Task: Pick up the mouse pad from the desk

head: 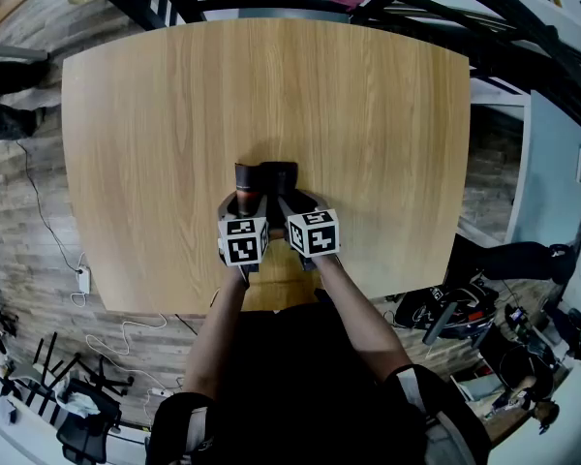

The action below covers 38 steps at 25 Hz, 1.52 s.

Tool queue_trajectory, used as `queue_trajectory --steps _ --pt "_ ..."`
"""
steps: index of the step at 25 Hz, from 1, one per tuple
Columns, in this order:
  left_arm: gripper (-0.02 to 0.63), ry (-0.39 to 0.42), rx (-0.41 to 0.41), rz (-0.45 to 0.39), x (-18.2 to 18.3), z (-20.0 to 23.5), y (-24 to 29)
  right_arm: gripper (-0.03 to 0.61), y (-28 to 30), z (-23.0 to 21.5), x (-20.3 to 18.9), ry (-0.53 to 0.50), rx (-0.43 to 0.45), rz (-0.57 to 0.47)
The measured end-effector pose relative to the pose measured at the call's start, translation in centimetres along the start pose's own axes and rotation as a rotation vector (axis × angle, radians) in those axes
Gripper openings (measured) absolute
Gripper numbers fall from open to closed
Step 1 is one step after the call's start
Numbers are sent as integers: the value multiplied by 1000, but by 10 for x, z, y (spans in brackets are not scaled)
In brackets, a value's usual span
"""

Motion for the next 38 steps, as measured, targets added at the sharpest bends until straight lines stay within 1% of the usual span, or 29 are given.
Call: queue_trajectory --steps 3,6,9,13,18,28,35,38 --pt "216 0 14 -6 -1 1 0 166 -1 -2 0 0 -3 -1" --pt "201 -17 13 -15 -1 3 0 167 -3 -3 0 2 0 -3" --pt "162 -34 -2 -12 -2 6 0 167 -5 0 -1 -5 8 5" --pt "132 -7 -16 -10 0 3 0 167 -7 4 -4 -11 10 6" --pt "67 1 -59 -27 1 -5 -3 166 -16 4 -6 -17 7 -10" --pt "46 8 -83 -82 7 -15 -23 163 -41 1 -8 -3 -9 -72" --pt "43 7 -84 -151 12 -19 -52 152 -65 7 -6 0 -17 -135" --pt "43 8 -80 -192 18 -18 -68 144 -78 9 1 4 -23 -180"
Point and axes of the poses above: the fingertips, and each gripper's own axes: y forward along the fingers, z to its left, x out of its top, the point moved 6 cm from there along -y, backward along the fingers, and after that the axes turned 7 degrees about z, right-handed, at the moved point
